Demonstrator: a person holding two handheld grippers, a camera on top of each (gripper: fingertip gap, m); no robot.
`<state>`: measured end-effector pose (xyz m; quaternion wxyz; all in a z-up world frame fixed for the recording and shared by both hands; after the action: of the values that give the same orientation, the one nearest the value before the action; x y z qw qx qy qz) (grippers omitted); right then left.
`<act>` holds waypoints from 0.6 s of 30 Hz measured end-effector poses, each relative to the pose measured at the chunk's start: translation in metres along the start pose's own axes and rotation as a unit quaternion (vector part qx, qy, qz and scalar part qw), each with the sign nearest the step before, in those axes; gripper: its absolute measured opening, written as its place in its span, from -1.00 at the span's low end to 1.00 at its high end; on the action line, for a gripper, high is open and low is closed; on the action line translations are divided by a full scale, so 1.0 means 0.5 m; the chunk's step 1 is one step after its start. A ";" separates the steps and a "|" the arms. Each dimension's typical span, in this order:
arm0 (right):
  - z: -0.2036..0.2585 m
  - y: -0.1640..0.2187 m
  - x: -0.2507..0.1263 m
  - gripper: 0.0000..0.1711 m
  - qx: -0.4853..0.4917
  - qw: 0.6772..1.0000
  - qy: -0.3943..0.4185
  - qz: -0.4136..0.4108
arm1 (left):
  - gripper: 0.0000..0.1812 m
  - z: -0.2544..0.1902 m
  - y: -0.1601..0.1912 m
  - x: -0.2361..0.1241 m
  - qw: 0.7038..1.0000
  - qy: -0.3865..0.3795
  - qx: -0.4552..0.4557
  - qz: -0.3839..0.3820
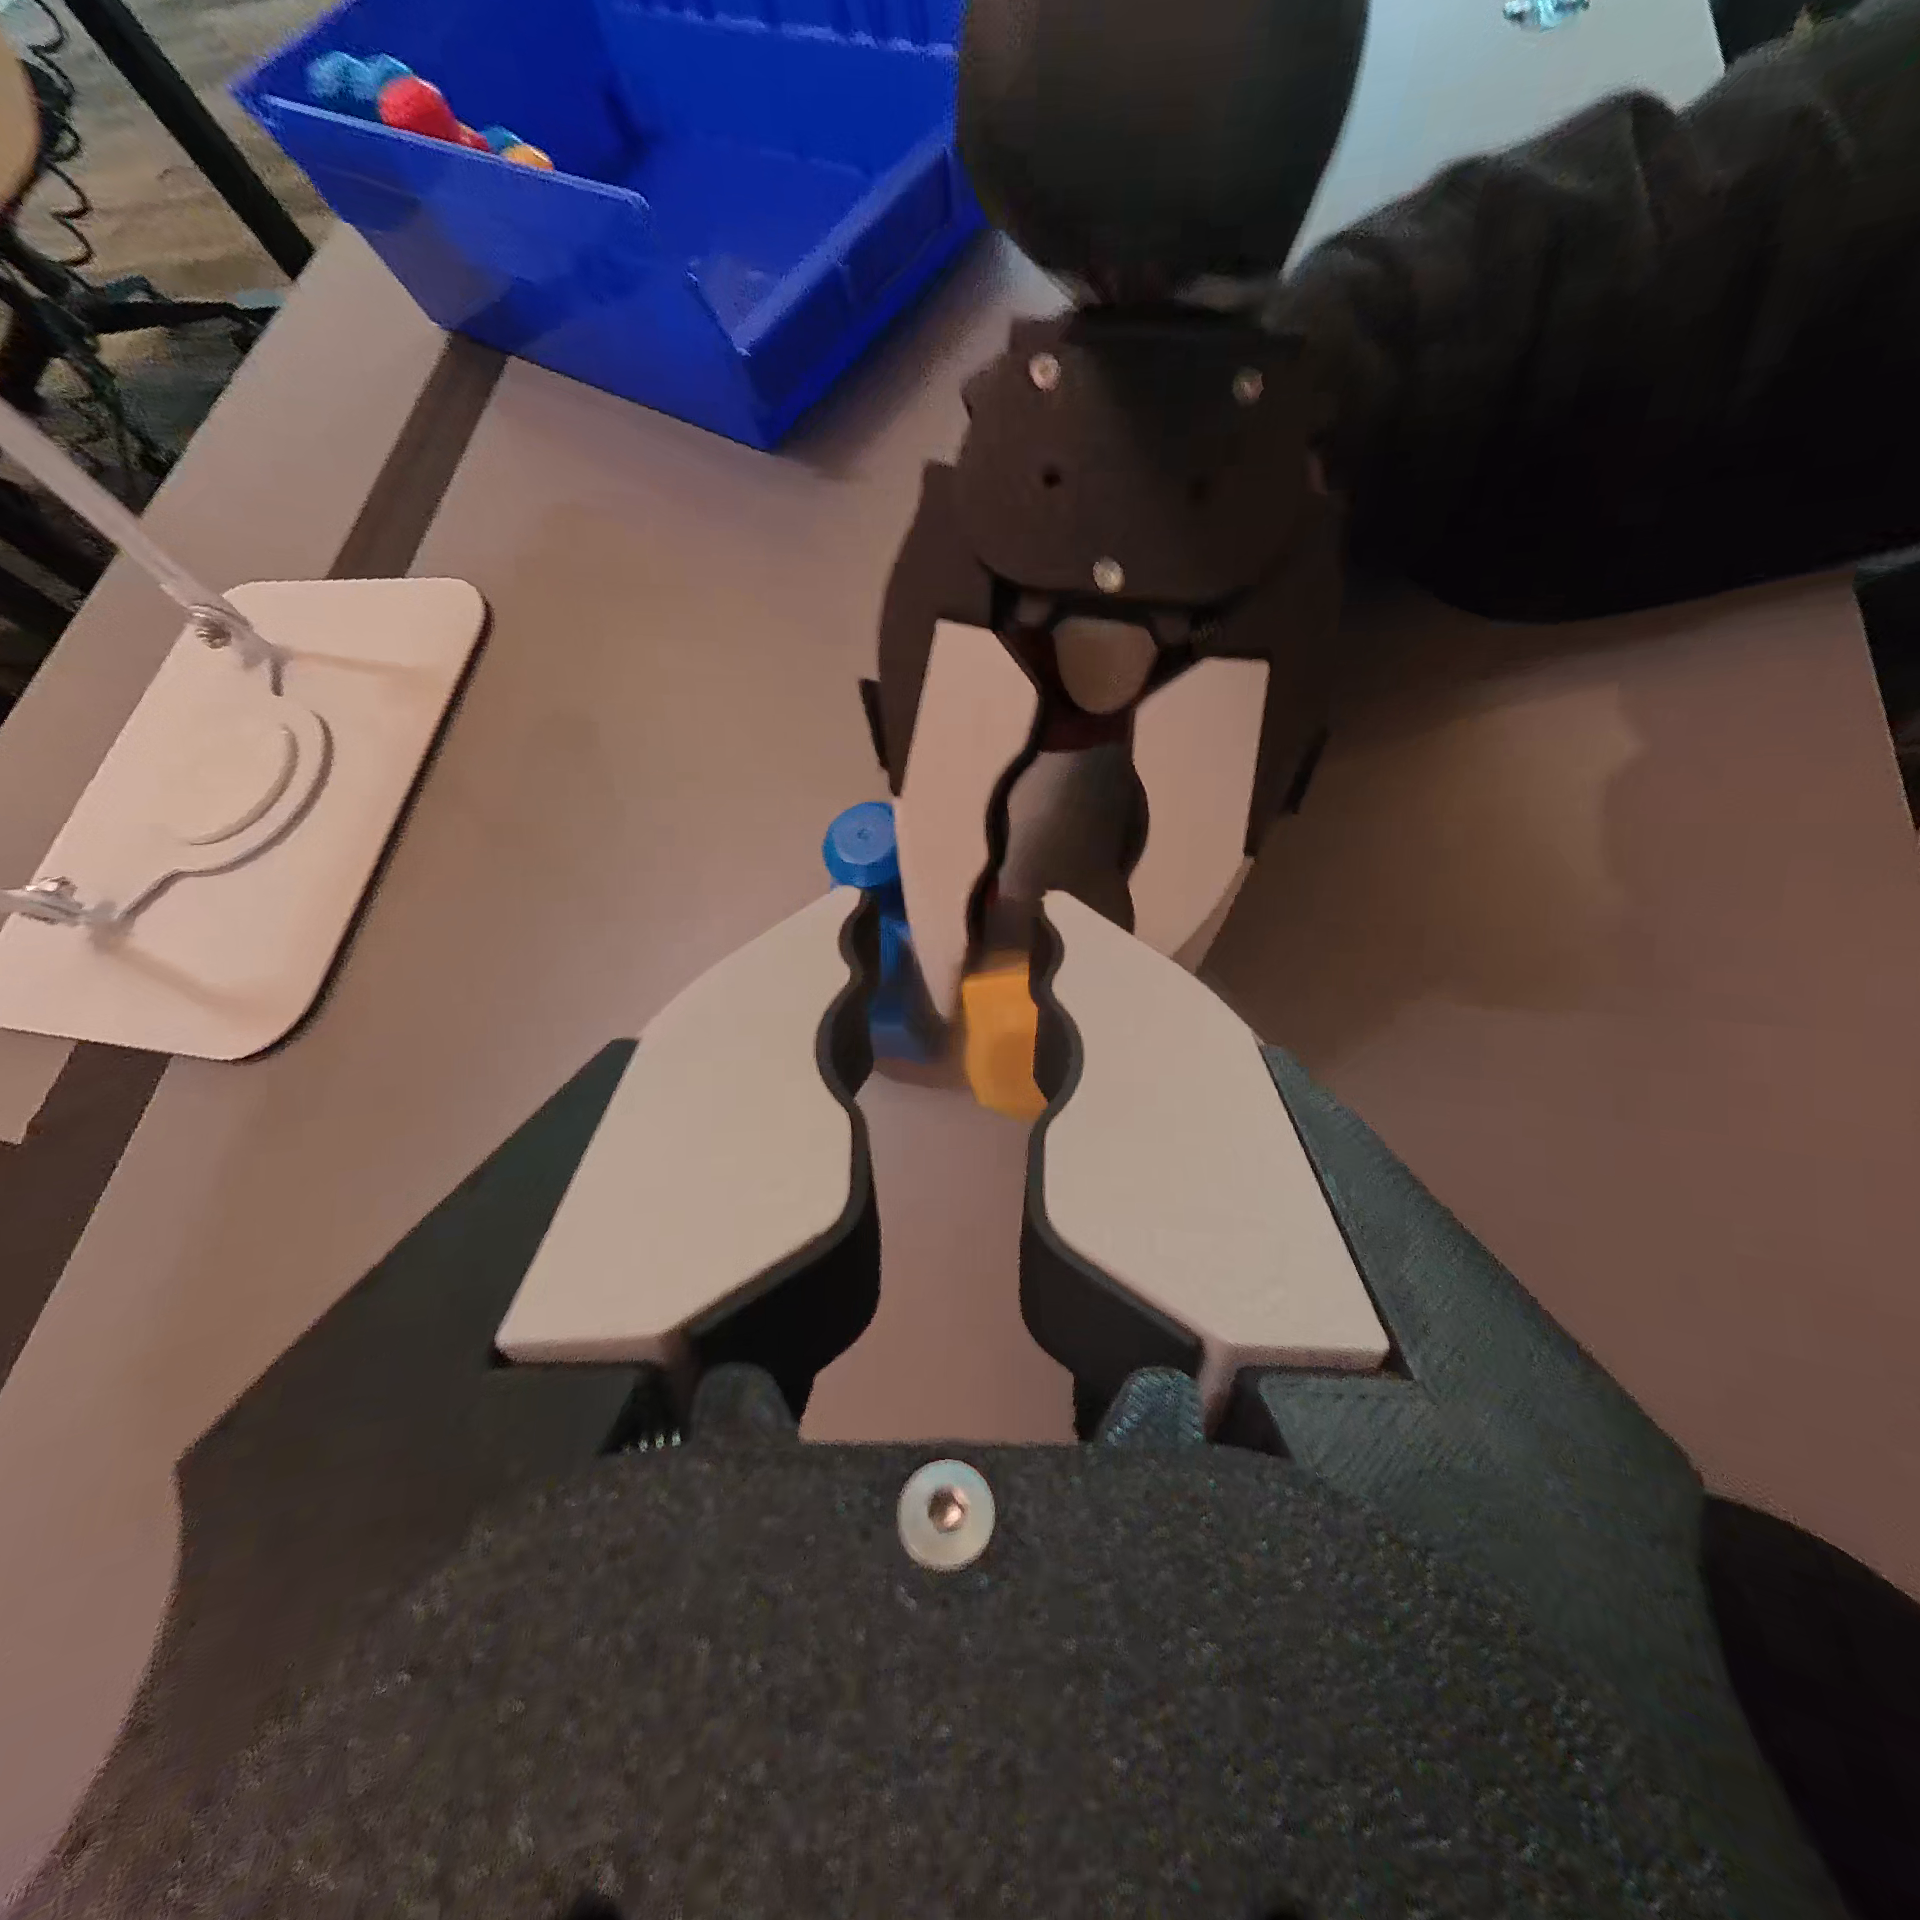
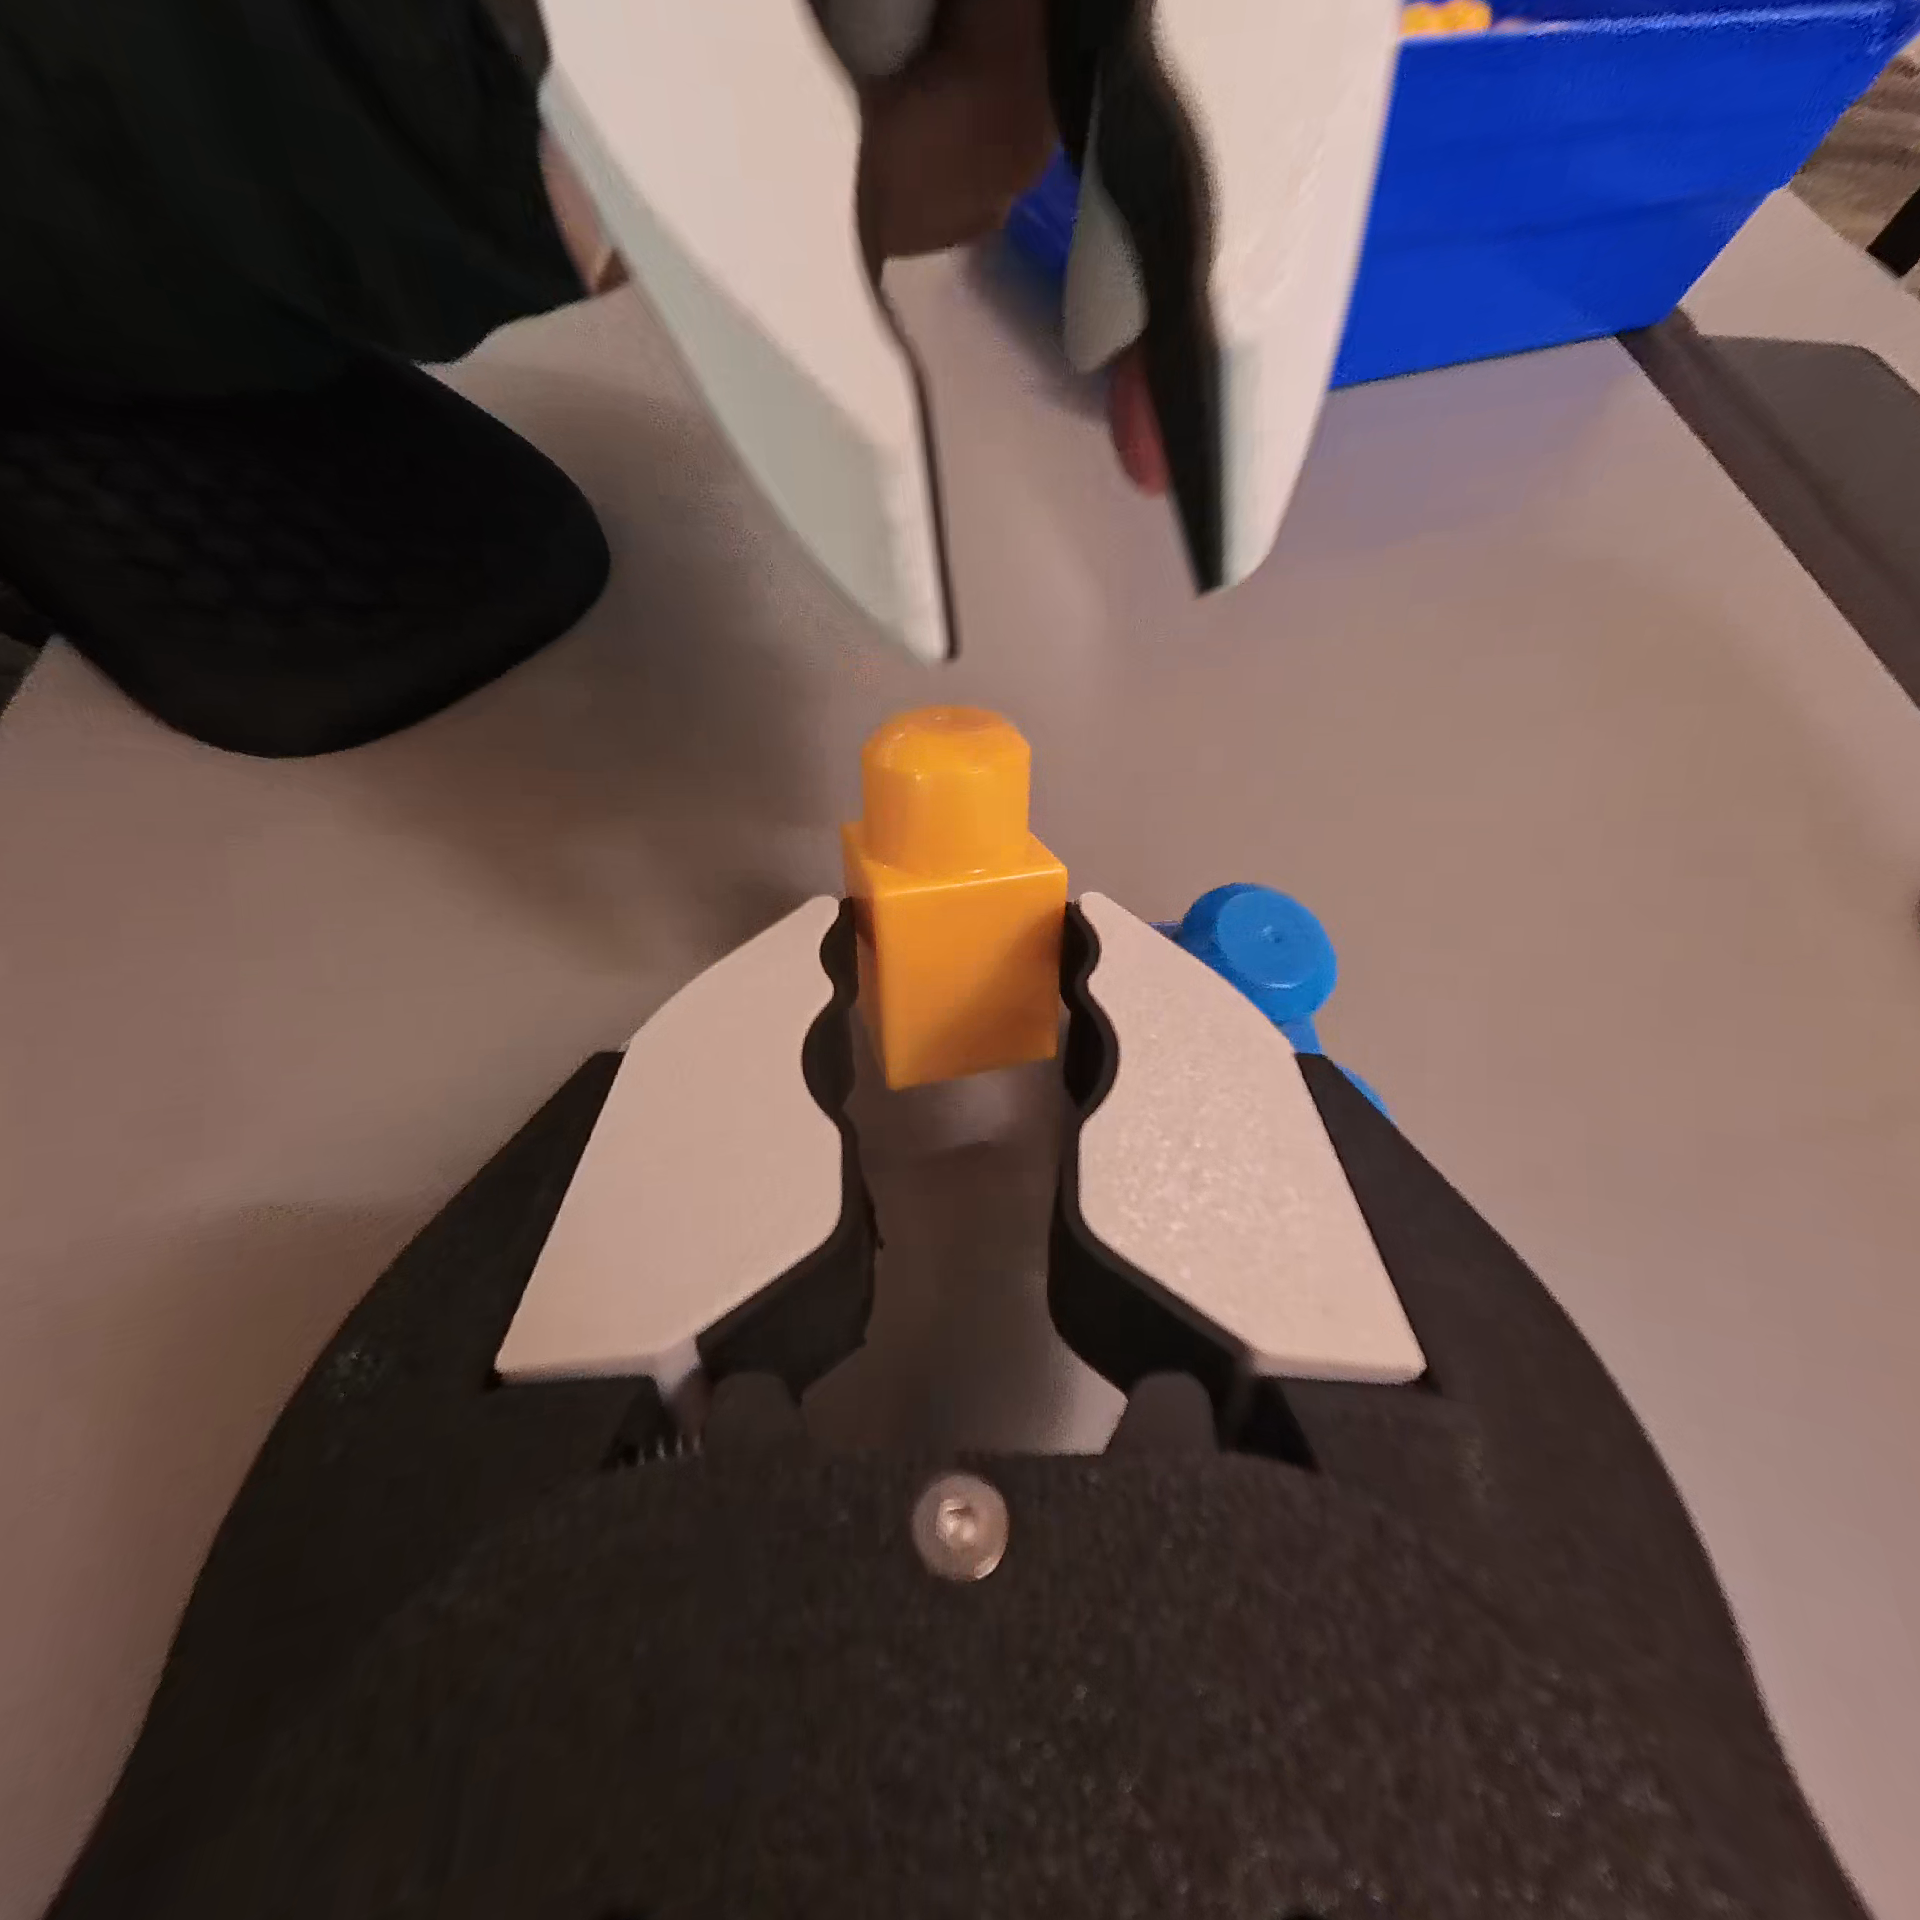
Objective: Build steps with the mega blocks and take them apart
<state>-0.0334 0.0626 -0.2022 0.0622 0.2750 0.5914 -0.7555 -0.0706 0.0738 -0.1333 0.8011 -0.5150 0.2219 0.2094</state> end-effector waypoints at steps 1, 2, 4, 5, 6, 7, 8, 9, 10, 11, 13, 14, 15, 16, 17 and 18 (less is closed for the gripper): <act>0.001 0.005 0.004 -0.56 -0.001 1.000 0.000 0.009 | -0.71 0.006 -0.001 -0.004 1.000 -0.009 -0.007 -0.007; 0.000 0.010 0.006 -0.56 -0.001 1.000 0.001 0.017 | -0.71 0.012 -0.001 -0.008 1.000 -0.017 -0.014 -0.013; -0.001 0.022 0.008 -0.56 0.001 0.999 -0.001 0.036 | -0.72 0.022 0.001 -0.013 0.999 -0.032 -0.025 -0.021; -0.002 0.028 0.008 -0.56 -0.001 0.999 0.000 0.045 | -0.73 0.026 0.003 -0.014 0.999 -0.037 -0.029 -0.023; -0.003 0.032 0.007 -0.56 -0.005 0.999 0.000 0.051 | -0.73 0.028 0.005 -0.013 0.998 -0.041 -0.032 -0.024; -0.002 0.035 0.004 -0.57 -0.005 0.998 -0.002 0.056 | -0.73 0.030 0.007 -0.013 0.998 -0.043 -0.034 -0.025; -0.001 0.037 0.001 -0.57 -0.003 0.998 -0.008 0.061 | -0.73 0.031 0.009 -0.011 0.998 -0.045 -0.036 -0.025; 0.000 0.039 -0.002 -0.57 -0.001 0.998 -0.012 0.067 | -0.73 0.032 0.011 -0.010 0.998 -0.047 -0.037 -0.026; -0.001 0.043 -0.006 -0.57 -0.002 0.997 -0.012 0.073 | -0.73 0.032 0.013 -0.008 0.998 -0.047 -0.039 -0.025; -0.004 0.048 -0.009 -0.58 -0.005 0.997 -0.009 0.082 | -0.73 0.033 0.015 -0.006 0.998 -0.048 -0.040 -0.025; -0.009 0.062 -0.011 -0.58 -0.011 0.994 -0.001 0.106 | -0.73 0.032 0.019 -0.001 0.998 -0.046 -0.042 -0.024; -0.009 0.068 -0.010 -0.58 -0.012 0.993 0.000 0.114 | -0.73 0.032 0.022 0.001 0.998 -0.046 -0.043 -0.024; -0.007 0.071 -0.009 -0.58 -0.014 0.993 -0.002 0.119 | -0.73 0.033 0.026 0.004 0.998 -0.047 -0.045 -0.023; -0.005 0.071 -0.009 -0.58 -0.016 0.993 -0.005 0.121 | -0.73 0.034 0.030 0.007 0.997 -0.047 -0.048 -0.023; -0.003 0.069 -0.012 -0.58 -0.015 0.993 -0.009 0.120 | -0.74 0.036 0.035 0.009 0.997 -0.048 -0.053 -0.024; -0.001 0.065 -0.018 -0.57 -0.011 0.993 -0.017 0.116 | -0.73 0.038 0.041 0.011 0.997 -0.051 -0.058 -0.024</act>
<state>-0.0123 0.0513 -0.2258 0.1623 0.3282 0.5625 -0.7413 -0.0749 0.0998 -0.1441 0.7849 -0.5545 0.1559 0.2284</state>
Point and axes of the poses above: each gripper's, where its closed fingertips meet, x out along the fingers, y out of its underside, z = x × y across the jaws, the point moved 3 cm from there along -x, back along the fingers, and after that the axes turned 15 degrees about x, right-handed, at the moved point
